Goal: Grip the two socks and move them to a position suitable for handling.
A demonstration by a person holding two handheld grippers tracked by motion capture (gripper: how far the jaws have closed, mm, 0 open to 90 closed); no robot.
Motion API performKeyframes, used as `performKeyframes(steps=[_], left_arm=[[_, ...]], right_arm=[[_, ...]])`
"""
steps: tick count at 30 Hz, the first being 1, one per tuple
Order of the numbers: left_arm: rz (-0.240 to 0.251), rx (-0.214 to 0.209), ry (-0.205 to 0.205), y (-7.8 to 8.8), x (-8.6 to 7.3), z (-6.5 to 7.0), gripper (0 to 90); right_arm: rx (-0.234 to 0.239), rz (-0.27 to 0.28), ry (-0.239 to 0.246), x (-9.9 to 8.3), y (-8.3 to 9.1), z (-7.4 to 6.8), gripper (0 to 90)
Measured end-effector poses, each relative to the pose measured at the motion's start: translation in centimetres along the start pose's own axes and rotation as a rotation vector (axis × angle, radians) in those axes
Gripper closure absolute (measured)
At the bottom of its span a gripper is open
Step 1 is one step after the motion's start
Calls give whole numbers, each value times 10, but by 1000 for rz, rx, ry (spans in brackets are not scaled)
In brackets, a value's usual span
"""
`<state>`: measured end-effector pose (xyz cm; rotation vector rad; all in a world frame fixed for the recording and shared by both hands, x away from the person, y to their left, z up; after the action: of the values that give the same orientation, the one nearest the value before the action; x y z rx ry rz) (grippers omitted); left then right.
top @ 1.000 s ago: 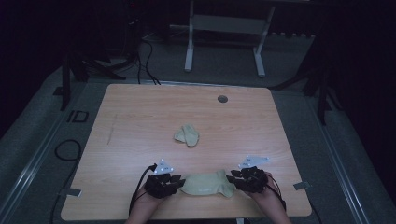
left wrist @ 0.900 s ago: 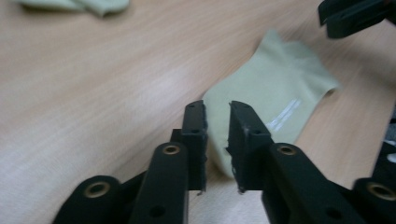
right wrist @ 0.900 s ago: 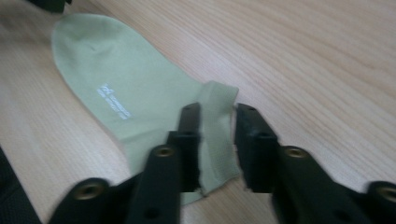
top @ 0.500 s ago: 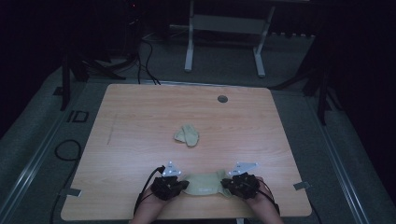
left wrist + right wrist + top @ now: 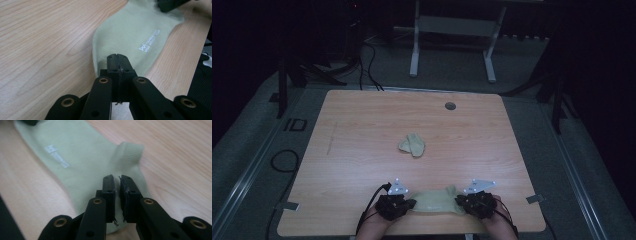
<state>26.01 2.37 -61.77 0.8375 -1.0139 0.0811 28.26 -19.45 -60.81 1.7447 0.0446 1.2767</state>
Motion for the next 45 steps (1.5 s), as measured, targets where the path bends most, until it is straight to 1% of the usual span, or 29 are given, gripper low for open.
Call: performKeyframes(steps=[2,4,6,8,10,11,12,13,14,15,18,19,20,21,23,25,27,29,30,32,33,35,37,39,41,43,45], left_arm=[[6,-7,7,-1,1,-1,895],[15,-15,24,-3,1,-1,895],[10,-19,25,-3,2,-1,893],[9,-18,21,-3,2,-1,893],[9,-22,25,-2,2,-1,862],[18,-29,18,0,2,1,862],[28,-34,9,1,3,2,742],[42,-35,-2,3,5,3,713],[57,-34,-10,6,8,3,700],[64,-31,-19,9,10,3,668],[101,11,-52,21,16,2,595],[109,15,-56,24,17,1,593],[119,12,-48,29,18,1,591],[124,10,-48,31,18,0,575],[127,19,-55,38,15,-5,574],[137,16,-47,43,13,-10,574],[144,21,-30,47,9,-18,574],[145,44,-25,50,6,-24,573],[144,54,-24,52,4,-27,557],[144,59,-18,55,1,-31,544],[148,62,-12,56,0,-32,531],[146,60,-9,58,-3,-35,522],[147,61,-9,59,-5,-36,516],[151,62,-3,60,-7,-37,506],[159,67,0,60,-7,-38,474],[168,60,-1,60,-8,-39,452],[169,57,-7,60,-8,-38,452]], right_arm=[[-3,5,-17,0,0,3,818],[-11,3,-11,1,0,5,818],[-13,1,-8,1,0,5,817],[-8,-1,-16,1,0,5,815],[-1,-4,-24,1,0,5,808],[5,-4,-27,1,1,4,800],[9,4,-26,4,3,2,771],[11,11,-32,7,4,2,765],[14,25,-41,11,6,3,745],[13,38,-44,15,8,4,718],[2,68,-50,27,12,8,667],[2,76,-47,31,12,10,659],[-1,78,-47,33,13,10,645],[2,82,-40,37,13,11,632],[6,86,-29,44,13,11,617],[20,94,-26,49,12,10,593],[22,98,-22,56,9,10,579],[34,99,-34,61,4,10,562],[40,97,-36,63,1,10,550],[62,95,-30,68,-5,10,536],[61,94,-28,71,-8,10,530],[82,95,-24,77,-14,11,515],[79,93,-22,81,-17,11,516],[77,92,-10,90,-24,12,516],[75,92,-4,95,-29,12,517],[74,91,3,104,-37,12,517],[74,88,6,111,-43,14,517]])
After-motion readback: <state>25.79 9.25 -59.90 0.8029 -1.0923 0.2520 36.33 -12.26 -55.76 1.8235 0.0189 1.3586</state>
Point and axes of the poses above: each handheld gripper's, and its own axes: y roughly backward along the jaws, x roughly out of its top, z roughly to its right, the point moved 7 cm from there along -y, roughly forward along the jaws, and after that the axes turned 8 degrees about z, right-handed, at the moved point
